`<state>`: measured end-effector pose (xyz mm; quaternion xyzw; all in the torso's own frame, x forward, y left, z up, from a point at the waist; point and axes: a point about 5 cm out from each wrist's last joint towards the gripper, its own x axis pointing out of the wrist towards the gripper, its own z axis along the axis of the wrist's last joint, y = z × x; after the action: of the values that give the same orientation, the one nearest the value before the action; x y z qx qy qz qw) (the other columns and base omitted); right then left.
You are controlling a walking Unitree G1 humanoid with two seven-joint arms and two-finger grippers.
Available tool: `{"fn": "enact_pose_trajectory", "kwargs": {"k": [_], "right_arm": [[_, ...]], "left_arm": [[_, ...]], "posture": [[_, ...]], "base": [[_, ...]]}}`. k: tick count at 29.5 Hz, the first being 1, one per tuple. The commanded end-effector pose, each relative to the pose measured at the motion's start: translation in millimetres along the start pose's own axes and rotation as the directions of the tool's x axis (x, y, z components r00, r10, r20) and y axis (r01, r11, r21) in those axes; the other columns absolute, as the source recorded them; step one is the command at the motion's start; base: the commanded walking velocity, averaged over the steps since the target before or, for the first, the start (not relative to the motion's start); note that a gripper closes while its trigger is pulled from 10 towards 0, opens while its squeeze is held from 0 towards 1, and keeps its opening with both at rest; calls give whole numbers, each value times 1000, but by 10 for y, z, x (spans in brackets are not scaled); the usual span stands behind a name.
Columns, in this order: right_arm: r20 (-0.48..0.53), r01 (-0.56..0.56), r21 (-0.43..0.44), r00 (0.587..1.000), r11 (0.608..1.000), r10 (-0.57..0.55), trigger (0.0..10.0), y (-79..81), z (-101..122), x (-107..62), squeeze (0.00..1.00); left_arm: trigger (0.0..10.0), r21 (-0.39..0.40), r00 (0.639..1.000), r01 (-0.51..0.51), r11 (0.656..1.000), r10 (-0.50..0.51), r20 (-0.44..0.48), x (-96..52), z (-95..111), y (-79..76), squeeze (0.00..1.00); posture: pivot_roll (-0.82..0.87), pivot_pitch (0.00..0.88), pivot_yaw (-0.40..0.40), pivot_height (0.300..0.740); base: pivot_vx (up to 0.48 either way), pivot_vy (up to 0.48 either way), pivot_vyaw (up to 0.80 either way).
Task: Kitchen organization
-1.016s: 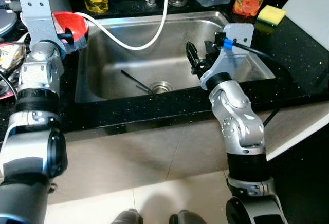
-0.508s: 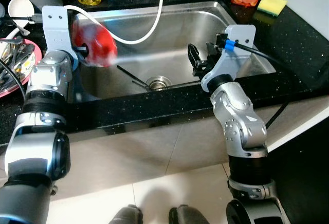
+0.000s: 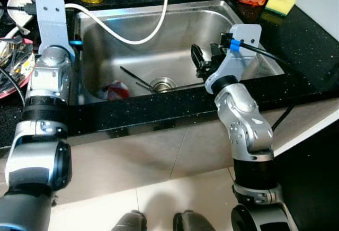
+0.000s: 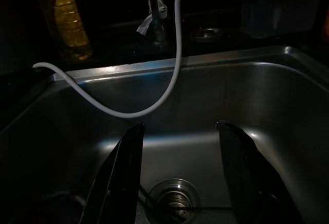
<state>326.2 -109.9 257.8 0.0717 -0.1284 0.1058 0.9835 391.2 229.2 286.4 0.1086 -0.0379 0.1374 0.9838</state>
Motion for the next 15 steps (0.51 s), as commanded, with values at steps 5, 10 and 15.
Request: {"fn": "enact_pose_trajectory", "kwargs": {"k": [5, 10, 15], "right_arm": [[5, 0, 7, 1000, 1000, 0, 10000, 3, 4, 18, 0], [15, 8, 8, 1000, 1000, -8, 10000, -9, 9, 23, 0], [19, 11, 11, 1000, 1000, -11, 10000, -3, 9, 22, 0]], "left_arm": [[10000, 47, 988, 63, 997, -69, 136, -131, 137, -142, 0], [10000, 72, 978, 63, 995, -76, 192, -307, 163, -278, 0], [10000, 64, 995, -75, 995, 71, 70, -375, -13, -121, 0]], "posture": [[105, 155, -5, 740], [107, 140, 1, 740], [109, 137, 4, 740]], "base": [[0, 0, 0], [0, 0, 0], [0, 0, 0]]}}
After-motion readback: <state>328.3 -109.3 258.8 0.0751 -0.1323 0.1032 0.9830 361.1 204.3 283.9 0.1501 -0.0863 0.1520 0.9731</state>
